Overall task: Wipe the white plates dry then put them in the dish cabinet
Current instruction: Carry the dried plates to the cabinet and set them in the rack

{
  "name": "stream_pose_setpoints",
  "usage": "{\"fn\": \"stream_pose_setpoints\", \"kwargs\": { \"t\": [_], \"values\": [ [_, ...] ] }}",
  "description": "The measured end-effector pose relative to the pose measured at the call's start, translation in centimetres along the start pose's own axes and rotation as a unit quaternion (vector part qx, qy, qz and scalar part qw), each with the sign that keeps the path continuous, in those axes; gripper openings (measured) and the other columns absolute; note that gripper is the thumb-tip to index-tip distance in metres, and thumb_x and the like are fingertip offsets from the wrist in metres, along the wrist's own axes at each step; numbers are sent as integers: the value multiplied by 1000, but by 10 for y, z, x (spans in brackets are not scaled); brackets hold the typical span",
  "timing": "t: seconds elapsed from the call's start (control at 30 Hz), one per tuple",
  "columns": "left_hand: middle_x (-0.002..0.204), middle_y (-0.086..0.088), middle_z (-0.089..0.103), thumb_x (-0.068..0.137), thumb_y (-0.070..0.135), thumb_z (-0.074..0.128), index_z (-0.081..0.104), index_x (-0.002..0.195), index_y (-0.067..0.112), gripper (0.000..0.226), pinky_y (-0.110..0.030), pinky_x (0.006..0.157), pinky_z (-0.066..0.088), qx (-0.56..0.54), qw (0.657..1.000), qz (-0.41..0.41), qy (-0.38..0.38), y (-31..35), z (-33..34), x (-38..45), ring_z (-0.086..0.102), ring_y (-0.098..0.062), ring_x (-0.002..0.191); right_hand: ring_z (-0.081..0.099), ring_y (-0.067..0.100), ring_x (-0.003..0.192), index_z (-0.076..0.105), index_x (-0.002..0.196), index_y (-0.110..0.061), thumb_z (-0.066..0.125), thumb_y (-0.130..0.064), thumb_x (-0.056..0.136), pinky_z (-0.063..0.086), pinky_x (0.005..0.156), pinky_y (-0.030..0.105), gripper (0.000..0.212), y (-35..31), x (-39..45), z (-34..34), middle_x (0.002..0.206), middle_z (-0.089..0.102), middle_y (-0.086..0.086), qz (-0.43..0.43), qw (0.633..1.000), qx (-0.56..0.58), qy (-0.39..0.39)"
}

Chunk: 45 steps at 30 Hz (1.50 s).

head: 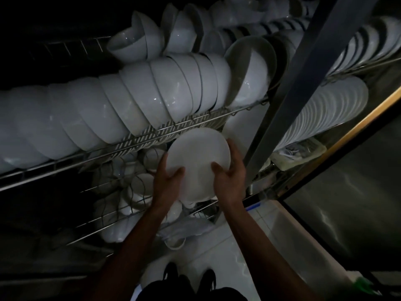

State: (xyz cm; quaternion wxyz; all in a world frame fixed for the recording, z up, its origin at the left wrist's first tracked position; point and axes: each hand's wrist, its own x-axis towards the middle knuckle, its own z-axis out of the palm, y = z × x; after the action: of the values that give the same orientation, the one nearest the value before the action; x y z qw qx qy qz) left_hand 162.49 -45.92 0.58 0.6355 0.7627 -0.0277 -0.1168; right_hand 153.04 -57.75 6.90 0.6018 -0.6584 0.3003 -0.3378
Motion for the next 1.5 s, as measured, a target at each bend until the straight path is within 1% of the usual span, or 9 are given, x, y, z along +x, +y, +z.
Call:
{"fn": "stream_pose_setpoints", "kwargs": {
  "t": [0.07, 0.2, 0.33, 0.57, 0.83, 1.0, 1.23, 1.4, 1.5],
  "values": [
    [150, 0, 43, 93, 27, 67, 45, 147, 31, 58, -35, 104, 44, 61, 998, 25, -21, 2, 9, 9, 46, -18, 131, 47, -2, 126, 50, 144, -34, 63, 5, 86, 47, 93, 9, 72, -2, 11, 3, 137, 53, -21, -7, 1000, -7, 10],
    [152, -8, 41, 91, 29, 69, 58, 138, 21, 48, -37, 114, 36, 203, 970, 125, -53, 5, 22, 16, 39, -24, 140, 46, 1, 132, 50, 145, -26, 57, 13, 84, 44, 112, 32, 73, -5, 30, 8, 139, 52, -17, -44, 999, -23, 18],
    [145, -10, 50, 91, 23, 68, 59, 137, 14, 48, -45, 111, 39, 159, 966, 171, -110, 6, 39, 9, 45, -26, 135, 48, 12, 137, 51, 145, -14, 53, 21, 81, 41, 115, 42, 72, 1, 46, 11, 144, 55, 1, -93, 995, -39, 20],
    [162, -9, 28, 97, 27, 63, 33, 153, 25, 64, -40, 119, 28, 195, 949, 146, -199, 8, 62, 25, 24, -19, 150, 45, 10, 137, 49, 146, -8, 54, 17, 86, 36, 118, 37, 66, 13, 65, 15, 145, 53, 1, -107, 991, -83, 12],
    [162, -11, 28, 98, 25, 61, 30, 154, 24, 63, -40, 118, 31, 209, 949, 132, -196, 1, 72, 28, 30, -22, 147, 42, 12, 142, 47, 146, -20, 53, 17, 87, 32, 120, 37, 70, 23, 75, 11, 149, 50, -1, -98, 992, -71, -26],
    [162, -10, 24, 99, 21, 60, 29, 154, 24, 63, -36, 120, 26, 187, 955, 122, -195, 0, 74, 30, 24, -19, 149, 37, 2, 141, 39, 150, -27, 53, 15, 87, 26, 118, 17, 76, 30, 81, 9, 149, 44, -11, -104, 989, -94, -36],
    [164, -5, 21, 99, 29, 61, 29, 153, 34, 63, -40, 118, 31, 226, 952, 100, -182, -11, 69, 31, 24, -20, 149, 35, 4, 144, 28, 148, -49, 54, 12, 86, 28, 119, 24, 90, 40, 77, 7, 153, 39, -16, -90, 988, -104, -64],
    [165, 2, 20, 95, 42, 59, 23, 146, 52, 63, -40, 116, 36, 228, 952, 101, -178, -16, 66, 27, 26, -18, 149, 32, -6, 133, 31, 155, -28, 55, 9, 86, 20, 103, -4, 82, 46, 76, 10, 155, 41, -2, -62, 989, -129, -46],
    [164, 0, 22, 87, 46, 53, 27, 138, 53, 58, -44, 119, 31, 165, 968, 88, -167, -17, 67, 22, 22, -17, 149, 36, 13, 140, 29, 155, -25, 56, 8, 85, 27, 108, 7, 82, 44, 74, 8, 155, 38, 4, -69, 986, -146, -50]
  ]
}}
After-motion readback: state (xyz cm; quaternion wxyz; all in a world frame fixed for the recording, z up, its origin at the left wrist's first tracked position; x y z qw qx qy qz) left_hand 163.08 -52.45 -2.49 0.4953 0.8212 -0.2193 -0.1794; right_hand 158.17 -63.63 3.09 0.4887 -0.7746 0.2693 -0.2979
